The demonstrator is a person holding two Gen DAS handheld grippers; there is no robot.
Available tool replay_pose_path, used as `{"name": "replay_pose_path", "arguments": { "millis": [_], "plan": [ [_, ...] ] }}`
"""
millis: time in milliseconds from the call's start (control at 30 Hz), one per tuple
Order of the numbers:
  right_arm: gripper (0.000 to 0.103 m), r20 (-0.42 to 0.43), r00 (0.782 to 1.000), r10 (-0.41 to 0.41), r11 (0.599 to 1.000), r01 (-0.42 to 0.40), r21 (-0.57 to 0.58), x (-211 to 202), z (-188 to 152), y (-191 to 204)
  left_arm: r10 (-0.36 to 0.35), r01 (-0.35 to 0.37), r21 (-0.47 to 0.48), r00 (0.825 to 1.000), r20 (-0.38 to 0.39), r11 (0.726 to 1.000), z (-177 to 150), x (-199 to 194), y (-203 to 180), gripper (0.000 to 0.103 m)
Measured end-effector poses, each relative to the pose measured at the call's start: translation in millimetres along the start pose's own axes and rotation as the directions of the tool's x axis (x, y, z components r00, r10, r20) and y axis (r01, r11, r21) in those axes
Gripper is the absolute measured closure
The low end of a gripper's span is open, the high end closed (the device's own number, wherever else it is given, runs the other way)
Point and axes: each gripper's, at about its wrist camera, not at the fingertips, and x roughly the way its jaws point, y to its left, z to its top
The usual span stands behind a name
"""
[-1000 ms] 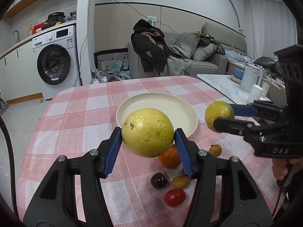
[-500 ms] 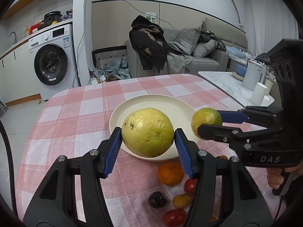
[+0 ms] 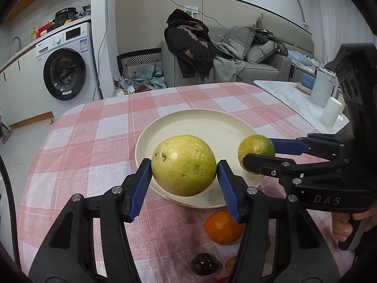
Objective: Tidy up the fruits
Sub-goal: 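Carry both fruits onto the cream plate and open both tools, then withdraw both open tools from the plate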
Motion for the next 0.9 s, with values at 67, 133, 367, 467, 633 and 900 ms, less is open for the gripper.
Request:
{"name": "replay_pose_path", "arguments": {
  "millis": [67, 133, 367, 467, 633, 900],
  "plan": [
    [0.052, -0.008, 1.0, -0.003, 1.0, 0.003, 0.008, 2, 0, -2, 0.004, -0.004, -0.002, 1.0, -0.004, 1.0, 0, 3, 1, 0.049],
    [0.052, -0.012, 1.0, -0.003, 1.0, 0.003, 0.009, 4, 0, -4, 0.009, -0.009, -0.007, 1.0, -0.011, 1.0, -1, 7, 3, 0.049],
    [0.052, -0.018, 1.0, -0.004, 1.0, 0.005, 0.018, 8, -1, -6, 0.014, -0.014, -0.001, 1.0, -0.028, 1.0, -4, 15, 5, 0.049],
    [0.052, -0.002, 1.0, -0.012, 1.0, 0.012, 0.018, 4, 0, -7, 0.008, -0.008, -0.003, 0.999, -0.039, 1.0, -4, 17, 5, 0.049],
    [0.051, 0.016, 1.0, -0.018, 1.0, 0.017, 0.02, -2, 2, -10, 0.015, -0.015, 0.005, 1.0, -0.002, 1.0, -2, 7, 6, 0.048],
    [0.027, 0.037, 0.999, -0.032, 0.999, 0.032, 0.012, -23, -3, -16, -0.027, 0.027, -0.015, 0.999, 0.039, 1.0, -4, -26, 14, 0.016]
  ]
}}
